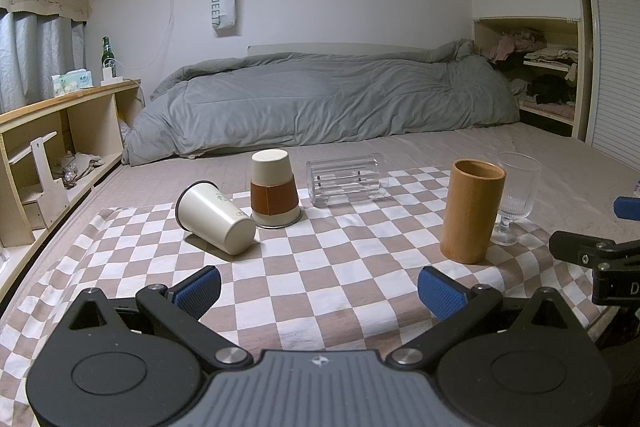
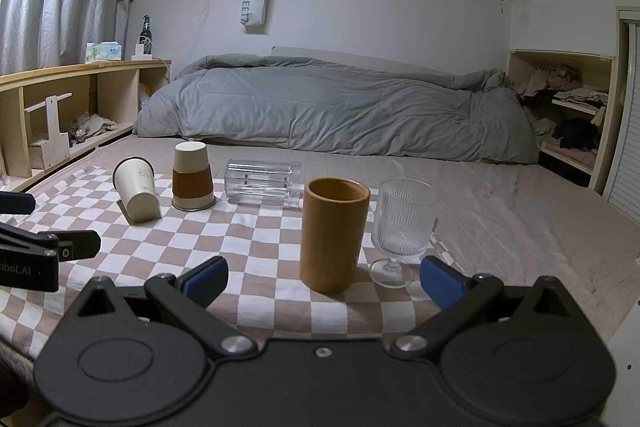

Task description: Flip cup upright

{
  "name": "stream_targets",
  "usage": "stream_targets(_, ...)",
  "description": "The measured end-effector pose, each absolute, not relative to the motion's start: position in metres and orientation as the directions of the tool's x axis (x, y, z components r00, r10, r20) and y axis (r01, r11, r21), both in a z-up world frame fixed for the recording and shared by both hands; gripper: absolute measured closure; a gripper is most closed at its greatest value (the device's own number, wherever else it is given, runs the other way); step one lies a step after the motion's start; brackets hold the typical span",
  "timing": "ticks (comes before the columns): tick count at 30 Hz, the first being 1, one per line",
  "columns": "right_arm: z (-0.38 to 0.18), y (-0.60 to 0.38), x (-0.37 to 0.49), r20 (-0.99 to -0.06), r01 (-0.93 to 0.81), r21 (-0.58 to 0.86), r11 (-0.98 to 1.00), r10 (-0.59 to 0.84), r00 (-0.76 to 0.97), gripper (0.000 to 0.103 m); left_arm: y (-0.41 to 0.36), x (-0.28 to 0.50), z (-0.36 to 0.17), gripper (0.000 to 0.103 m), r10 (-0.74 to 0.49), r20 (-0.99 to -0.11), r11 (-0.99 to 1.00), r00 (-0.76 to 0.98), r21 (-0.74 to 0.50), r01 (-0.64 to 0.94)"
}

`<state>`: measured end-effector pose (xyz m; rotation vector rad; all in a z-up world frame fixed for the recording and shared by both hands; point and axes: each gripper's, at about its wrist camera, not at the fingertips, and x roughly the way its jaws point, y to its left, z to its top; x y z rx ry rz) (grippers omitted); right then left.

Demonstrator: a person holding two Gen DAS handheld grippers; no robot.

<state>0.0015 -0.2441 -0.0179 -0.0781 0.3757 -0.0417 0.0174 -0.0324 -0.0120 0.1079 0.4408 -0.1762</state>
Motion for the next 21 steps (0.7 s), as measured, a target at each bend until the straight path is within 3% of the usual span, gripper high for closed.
stream_targets(21, -0.0177, -0.2444, 0.0015, -0.363, 0.023, -0.080, 0.997, -0.050, 0.930, 0.000, -0.0341, 0.0161, -0.0130, 0.000, -0.145, -0.434, 0.979, 0.889, 0.066, 0.192)
